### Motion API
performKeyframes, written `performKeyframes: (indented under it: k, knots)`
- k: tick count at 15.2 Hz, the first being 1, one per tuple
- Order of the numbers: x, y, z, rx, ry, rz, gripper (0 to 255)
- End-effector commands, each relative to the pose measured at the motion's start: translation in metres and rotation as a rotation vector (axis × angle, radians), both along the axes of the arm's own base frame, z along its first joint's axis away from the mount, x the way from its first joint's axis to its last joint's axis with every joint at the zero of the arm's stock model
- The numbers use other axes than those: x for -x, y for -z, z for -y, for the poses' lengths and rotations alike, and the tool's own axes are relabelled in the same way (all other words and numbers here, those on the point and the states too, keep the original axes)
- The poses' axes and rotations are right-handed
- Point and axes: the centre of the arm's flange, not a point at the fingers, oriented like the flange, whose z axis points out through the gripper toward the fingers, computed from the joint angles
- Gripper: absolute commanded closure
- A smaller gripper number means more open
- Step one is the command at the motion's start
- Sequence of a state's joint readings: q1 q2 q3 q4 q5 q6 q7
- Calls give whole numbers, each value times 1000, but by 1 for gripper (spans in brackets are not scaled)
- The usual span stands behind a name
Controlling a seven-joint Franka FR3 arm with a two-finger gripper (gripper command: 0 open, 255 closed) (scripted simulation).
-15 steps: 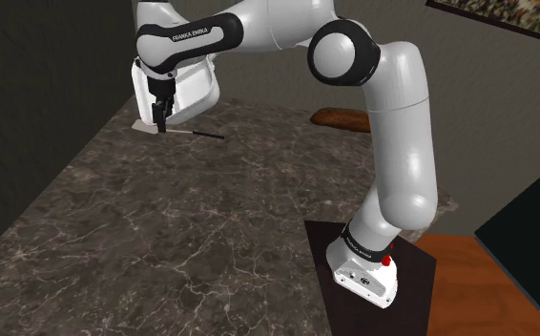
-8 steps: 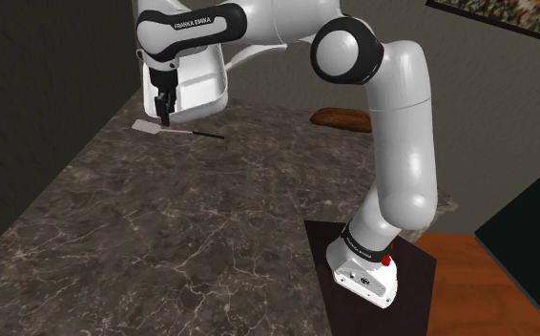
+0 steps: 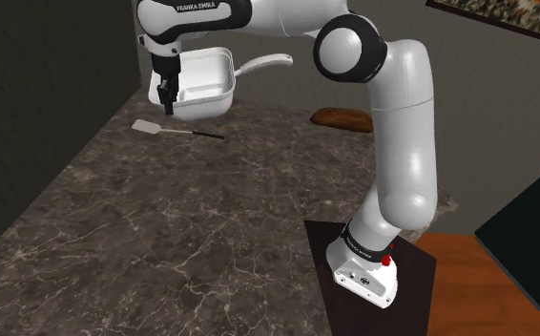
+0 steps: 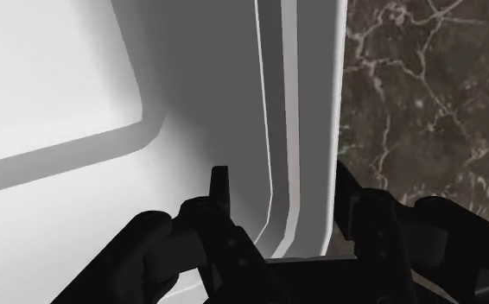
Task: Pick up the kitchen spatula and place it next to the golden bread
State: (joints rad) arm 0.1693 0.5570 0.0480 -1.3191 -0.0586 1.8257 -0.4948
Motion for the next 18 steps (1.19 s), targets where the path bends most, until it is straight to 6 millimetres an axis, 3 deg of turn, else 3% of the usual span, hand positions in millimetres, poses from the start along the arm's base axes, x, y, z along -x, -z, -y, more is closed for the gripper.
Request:
performKeyframes:
  k: [1, 16, 18]
  knots:
    - [1, -9, -4, -3, -5, -6, 255]
    - [1, -86, -4, -3, -5, -6, 255]
    - [11, -86, 20, -3, -5, -6, 255]
